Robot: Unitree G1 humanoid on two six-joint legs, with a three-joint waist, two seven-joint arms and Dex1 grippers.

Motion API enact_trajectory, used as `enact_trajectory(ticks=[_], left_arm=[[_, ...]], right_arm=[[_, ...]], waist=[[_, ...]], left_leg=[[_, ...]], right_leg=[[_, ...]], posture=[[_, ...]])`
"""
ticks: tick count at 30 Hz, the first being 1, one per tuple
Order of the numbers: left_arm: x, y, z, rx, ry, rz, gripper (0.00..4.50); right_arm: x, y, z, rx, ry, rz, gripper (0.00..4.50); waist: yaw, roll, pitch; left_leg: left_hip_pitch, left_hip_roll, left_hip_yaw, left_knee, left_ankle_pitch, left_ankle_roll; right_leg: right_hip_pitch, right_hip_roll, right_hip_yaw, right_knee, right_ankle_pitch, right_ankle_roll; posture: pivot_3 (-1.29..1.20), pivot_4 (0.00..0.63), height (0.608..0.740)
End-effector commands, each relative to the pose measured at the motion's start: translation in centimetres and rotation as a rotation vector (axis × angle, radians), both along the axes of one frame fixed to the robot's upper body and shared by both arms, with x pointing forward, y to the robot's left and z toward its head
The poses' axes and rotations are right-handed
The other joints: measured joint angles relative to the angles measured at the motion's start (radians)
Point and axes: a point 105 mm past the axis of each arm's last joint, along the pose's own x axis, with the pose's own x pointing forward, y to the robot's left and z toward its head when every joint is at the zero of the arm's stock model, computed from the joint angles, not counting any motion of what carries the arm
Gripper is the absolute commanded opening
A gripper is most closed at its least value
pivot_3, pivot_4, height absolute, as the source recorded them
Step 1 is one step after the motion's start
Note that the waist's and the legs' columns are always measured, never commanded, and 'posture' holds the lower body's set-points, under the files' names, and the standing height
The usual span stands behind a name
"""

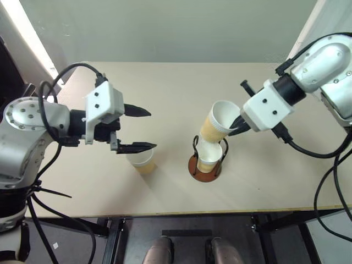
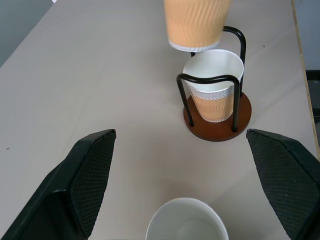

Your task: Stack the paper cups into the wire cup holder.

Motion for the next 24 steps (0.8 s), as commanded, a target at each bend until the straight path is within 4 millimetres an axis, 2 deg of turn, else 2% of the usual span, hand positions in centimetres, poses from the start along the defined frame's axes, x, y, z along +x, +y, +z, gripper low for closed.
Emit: enact_trajectory(ticks=[1,8,24], left_arm=[[-0.5,-0.2,0.6,0.013,-0.035,-0.007,4.50],[0.1,0.3,1.0,0.025,-0.056,0.019,4.50],[-0.4,-0.1,0.4,0.010,-0.039,0.010,4.50]], right_arm=[[-1.1,0.4,0.8,0.007,-0.004,0.048,0.02],[-0.8,1.1,0.1,-0.010,0.013,0.045,0.02],[0.2,0.3,-1.8,-0.098,0.025,0.039,0.02]], waist=[[0.000,0.000,0.000],[0.000,0.000,0.000],[0.000,0.000,0.000]], left_leg=[[0.000,0.000,0.000,0.000,0.000,0.000],[0.000,0.000,0.000,0.000,0.000,0.000],[-0.001,0.001,0.000,0.000,0.000,0.001]], right_leg=[[0.000,0.000,0.000,0.000,0.000,0.000],[0.000,0.000,0.000,0.000,0.000,0.000],[-0.001,0.001,0.000,0.001,0.000,0.000]], posture=[[0.00,0.150,0.740],[0.00,0.150,0.740],[0.00,0.150,0.740]])
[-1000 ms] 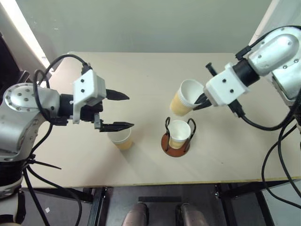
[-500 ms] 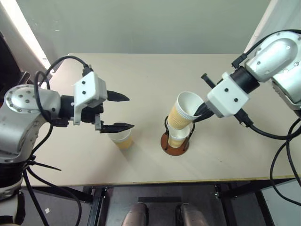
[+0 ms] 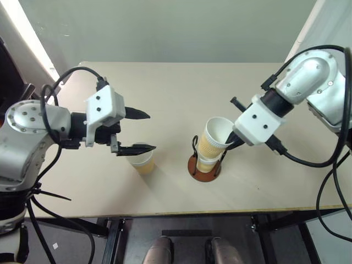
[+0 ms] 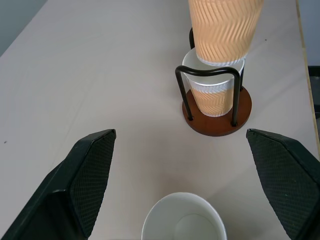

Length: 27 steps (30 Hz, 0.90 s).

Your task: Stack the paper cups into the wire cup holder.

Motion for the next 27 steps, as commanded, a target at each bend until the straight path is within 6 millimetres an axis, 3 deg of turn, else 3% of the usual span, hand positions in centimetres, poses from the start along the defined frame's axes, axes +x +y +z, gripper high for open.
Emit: enact_trajectory(ticks=[1,12,15,22,26,27], left_arm=[[-0.5,-0.3,0.8,-0.008,-0.041,-0.014,4.50],[-1.2,-0.7,0.9,-0.026,-0.037,-0.021,4.50],[-1.2,-0.6,0.9,-0.024,-0.037,-0.017,4.50],[-0.9,-0.4,1.0,-0.006,-0.042,-0.026,4.50],[-0.3,0.2,1.5,0.047,-0.055,-0.046,4.50],[-0.1,0.4,1.7,0.070,-0.061,-0.052,4.50]], right_arm=[[0.2,0.0,0.6,-0.015,-0.039,0.015,0.02],[1.4,0.2,0.5,-0.054,-0.079,0.040,0.02],[1.4,0.2,0.5,-0.056,-0.083,0.045,0.58],[1.3,0.5,1.1,-0.032,-0.084,0.041,2.95],[1.3,0.7,2.4,0.079,-0.040,-0.026,4.35],[1.4,0.9,2.9,0.155,-0.016,-0.057,4.43]], waist=[[0.000,0.000,0.000],[0.001,0.000,0.000],[0.000,0.000,0.000],[0.000,0.000,0.000],[0.001,0.000,0.000],[0.001,0.000,0.000]], left_leg=[[0.000,0.000,0.000,0.000,0.000,0.000],[0.000,0.000,0.000,0.000,0.000,0.000],[0.000,0.000,0.000,0.000,0.000,0.000],[0.000,0.000,0.000,0.000,0.000,0.000],[0.000,0.000,0.000,0.000,0.000,0.000],[0.000,0.000,0.000,0.000,0.000,0.000]], right_leg=[[0.000,0.000,0.000,0.000,0.000,0.000],[-0.001,0.000,0.000,0.002,-0.001,-0.002],[-0.001,0.000,0.000,0.002,-0.001,-0.002],[-0.001,0.000,0.000,0.004,-0.002,-0.003],[-0.001,0.000,0.000,0.004,-0.002,-0.003],[-0.002,0.000,0.000,0.004,-0.002,-0.003]], posture=[[0.00,0.150,0.740],[0.00,0.150,0.740],[0.00,0.150,0.740],[0.00,0.150,0.740],[0.00,0.150,0.740],[0.00,0.150,0.740]])
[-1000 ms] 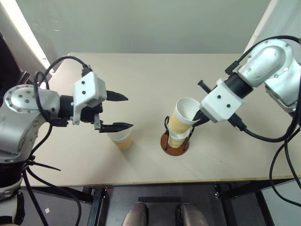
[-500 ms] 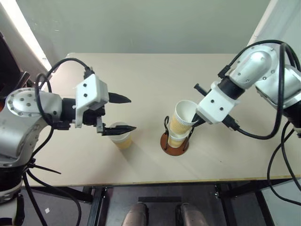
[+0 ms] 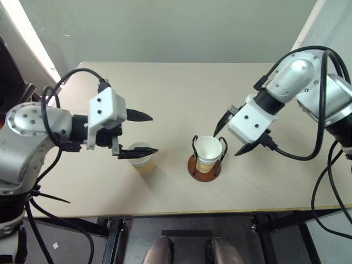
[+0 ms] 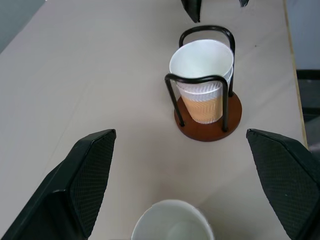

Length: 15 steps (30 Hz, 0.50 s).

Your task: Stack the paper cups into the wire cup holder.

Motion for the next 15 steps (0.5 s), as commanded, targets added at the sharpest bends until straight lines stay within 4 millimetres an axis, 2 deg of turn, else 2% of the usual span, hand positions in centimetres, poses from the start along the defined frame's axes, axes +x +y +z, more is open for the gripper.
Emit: enact_trajectory(ticks=[1,4,7,10,15], left_arm=[[0.5,0.8,1.5,0.083,-0.067,-0.024,4.50],[0.6,1.5,2.5,0.122,-0.060,-0.114,4.50],[1.2,2.1,2.5,0.162,0.011,-0.192,4.50],[2.3,2.2,1.2,0.231,0.088,-0.222,4.50],[4.6,2.6,-1.6,0.405,0.128,-0.214,4.50]], right_arm=[[-0.3,0.8,3.4,0.250,0.027,-0.068,4.43],[-0.1,2.1,5.0,0.534,0.102,-0.173,4.43],[-1.1,4.1,6.8,0.805,0.227,-0.243,4.43],[-2.2,4.5,5.7,0.828,0.274,-0.280,4.43],[-2.4,4.0,3.9,0.767,0.285,-0.325,4.43]], waist=[[0.001,-0.001,0.000],[0.002,-0.002,-0.001],[0.002,-0.002,-0.001],[0.003,-0.002,-0.001],[0.004,-0.003,-0.001]], left_leg=[[0.000,0.000,0.000,0.000,0.000,0.000],[0.000,0.000,0.000,0.000,0.000,0.000],[0.000,0.000,0.000,0.000,0.000,0.000],[-0.001,0.000,-0.001,-0.001,0.001,-0.001],[-0.004,0.000,-0.001,0.000,0.000,0.000]], right_leg=[[0.000,0.000,0.000,0.001,0.000,-0.001],[0.000,0.000,0.000,0.002,-0.001,-0.002],[-0.001,0.000,0.000,0.003,-0.001,-0.002],[-0.003,0.000,0.000,0.003,-0.001,-0.002],[-0.003,0.000,0.000,0.000,0.001,0.002]], posture=[[0.00,0.150,0.740],[0.00,0.150,0.740],[0.00,0.150,0.740],[0.00,0.150,0.740],[0.00,0.150,0.740]])
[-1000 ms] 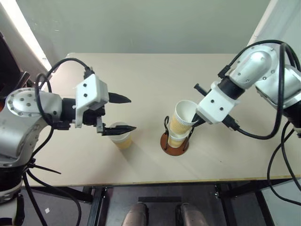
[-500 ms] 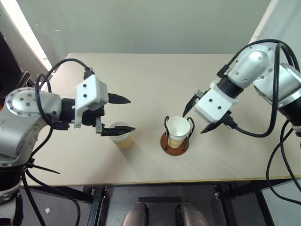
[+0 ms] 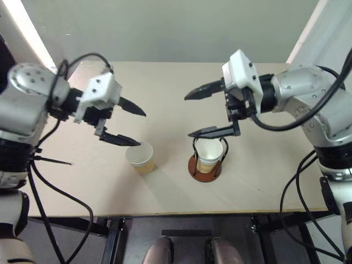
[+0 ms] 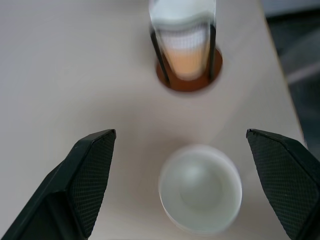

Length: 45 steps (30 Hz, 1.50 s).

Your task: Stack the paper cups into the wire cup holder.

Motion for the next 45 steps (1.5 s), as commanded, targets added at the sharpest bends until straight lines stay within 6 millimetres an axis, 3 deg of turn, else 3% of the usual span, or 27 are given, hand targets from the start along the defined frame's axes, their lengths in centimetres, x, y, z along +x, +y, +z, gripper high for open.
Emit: enact_trajectory(ticks=[1,7,14,17,26,28,35,39,45], left_arm=[[1.1,0.4,-0.8,0.135,-0.025,-0.043,4.50],[3.3,-0.4,-2.4,0.248,-0.027,-0.073,4.50],[4.0,0.0,-4.9,0.387,-0.004,-0.127,4.50],[4.5,-0.1,-5.5,0.422,-0.001,-0.137,3.90],[4.6,-0.7,-4.5,0.399,-0.028,-0.167,0.66],[4.4,-1.2,-3.7,0.370,-0.040,-0.185,0.04],[2.3,-4.8,0.9,0.180,-0.073,-0.307,0.04],[1.9,-8.1,5.9,0.051,-0.157,-0.372,0.04],[0.8,-12.9,10.2,-0.047,-0.149,-0.444,0.04]], right_arm=[[-0.7,-0.6,0.7,-0.010,-0.041,-0.008,4.43],[-1.2,-1.2,0.4,-0.031,-0.037,-0.023,4.43],[-1.5,-1.7,0.3,-0.039,-0.043,-0.063,4.43],[-1.6,-2.1,0.1,-0.050,-0.048,-0.082,4.50],[-1.6,-3.4,0.2,-0.068,-0.062,-0.137,4.50],[-1.6,-4.1,0.2,-0.079,-0.059,-0.156,4.50],[-3.0,-8.5,-0.2,-0.147,0.034,-0.235,4.50],[-3.2,-11.4,0.2,-0.158,0.041,-0.339,4.50],[-3.4,-12.9,0.8,-0.146,0.027,-0.406,4.50]], waist=[[0.000,0.000,0.000],[0.003,0.000,0.000],[0.002,0.000,0.000],[0.004,0.000,0.000],[0.010,0.000,0.000],[0.010,0.000,0.000],[0.023,0.000,0.000],[0.033,-0.001,0.000],[0.030,0.000,0.001]], left_leg=[[-0.001,0.000,0.000,0.001,0.000,0.000],[-0.003,0.000,0.000,0.001,0.000,0.001],[-0.007,0.000,0.000,0.001,0.002,0.002],[-0.008,0.000,0.000,0.003,0.002,0.003],[-0.017,0.000,0.000,0.015,0.002,0.003],[-0.017,0.000,0.000,0.016,0.001,0.005],[-0.020,0.000,0.001,0.018,0.001,0.004],[-0.021,-0.001,0.002,0.018,0.002,0.004],[-0.019,-0.003,0.007,0.018,0.000,0.005]], right_leg=[[0.000,0.000,0.000,-0.001,0.002,0.003],[0.000,0.000,0.000,-0.006,0.006,0.010],[-0.001,0.001,0.000,-0.012,0.008,0.014],[-0.001,0.001,0.000,-0.012,0.008,0.015],[-0.005,0.001,0.000,-0.012,0.010,0.020],[-0.004,0.001,0.001,-0.012,0.010,0.021],[-0.004,0.001,0.001,-0.013,0.012,0.023],[-0.004,0.001,0.001,-0.013,0.012,0.025],[-0.003,-0.002,0.005,-0.014,0.014,0.032]], posture=[[0.00,0.150,0.740],[0.00,0.150,0.740],[0.00,0.150,0.740],[0.00,0.150,0.740],[0.00,0.150,0.740],[0.00,0.150,0.740],[0.00,0.150,0.740],[0.00,0.150,0.740],[0.00,0.150,0.740]])
